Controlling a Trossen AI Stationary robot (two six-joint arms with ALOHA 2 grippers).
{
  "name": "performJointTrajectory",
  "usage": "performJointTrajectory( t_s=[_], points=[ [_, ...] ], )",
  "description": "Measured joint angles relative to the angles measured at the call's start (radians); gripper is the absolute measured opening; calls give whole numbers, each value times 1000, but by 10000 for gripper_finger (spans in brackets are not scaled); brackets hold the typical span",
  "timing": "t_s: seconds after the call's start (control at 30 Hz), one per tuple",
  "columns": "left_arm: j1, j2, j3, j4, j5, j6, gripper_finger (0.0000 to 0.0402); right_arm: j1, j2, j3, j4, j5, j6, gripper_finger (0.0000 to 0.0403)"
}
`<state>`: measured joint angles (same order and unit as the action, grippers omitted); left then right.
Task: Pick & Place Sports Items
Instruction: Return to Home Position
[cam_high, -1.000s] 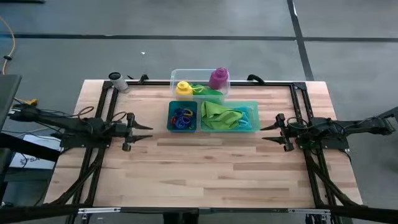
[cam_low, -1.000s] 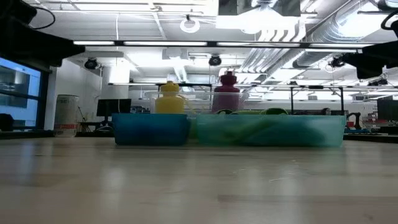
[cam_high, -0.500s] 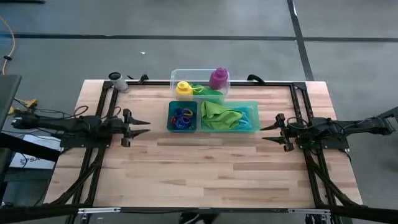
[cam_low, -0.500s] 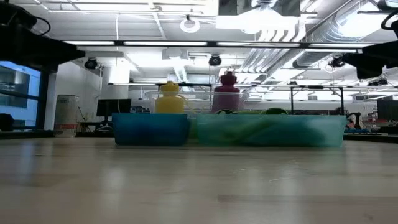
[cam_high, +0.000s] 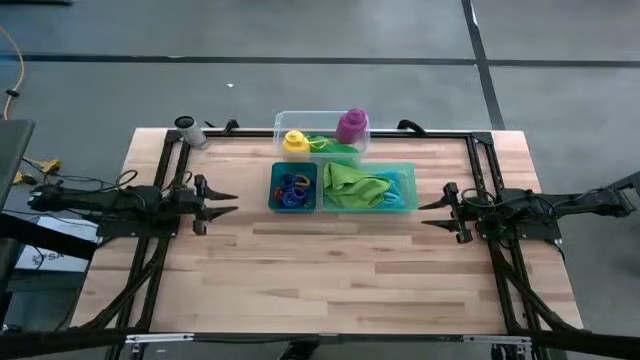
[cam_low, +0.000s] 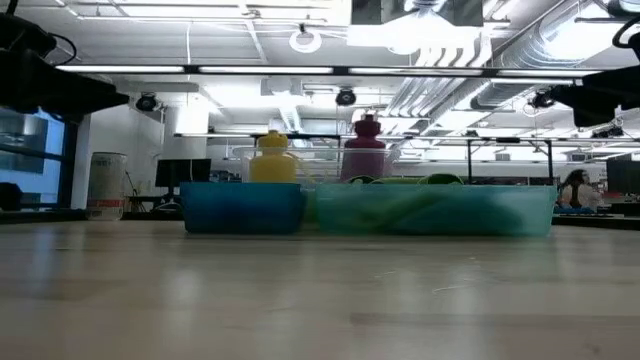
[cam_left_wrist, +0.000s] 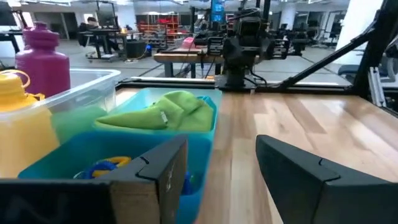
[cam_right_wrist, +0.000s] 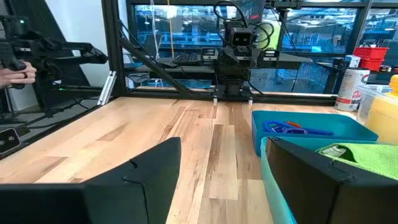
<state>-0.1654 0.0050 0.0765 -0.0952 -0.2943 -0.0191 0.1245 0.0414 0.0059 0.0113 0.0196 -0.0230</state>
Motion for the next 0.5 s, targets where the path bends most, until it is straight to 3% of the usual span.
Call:
performJointTrajectory(
  t_s=[0.2,0.5],
  points=[
    [0,-1,0,-3,-53,-30,153,0,0,0,0,0,0,189],
    [0,-1,-1,-5,-53,-32,153,0,0,0,0,0,0,189]
  ],
)
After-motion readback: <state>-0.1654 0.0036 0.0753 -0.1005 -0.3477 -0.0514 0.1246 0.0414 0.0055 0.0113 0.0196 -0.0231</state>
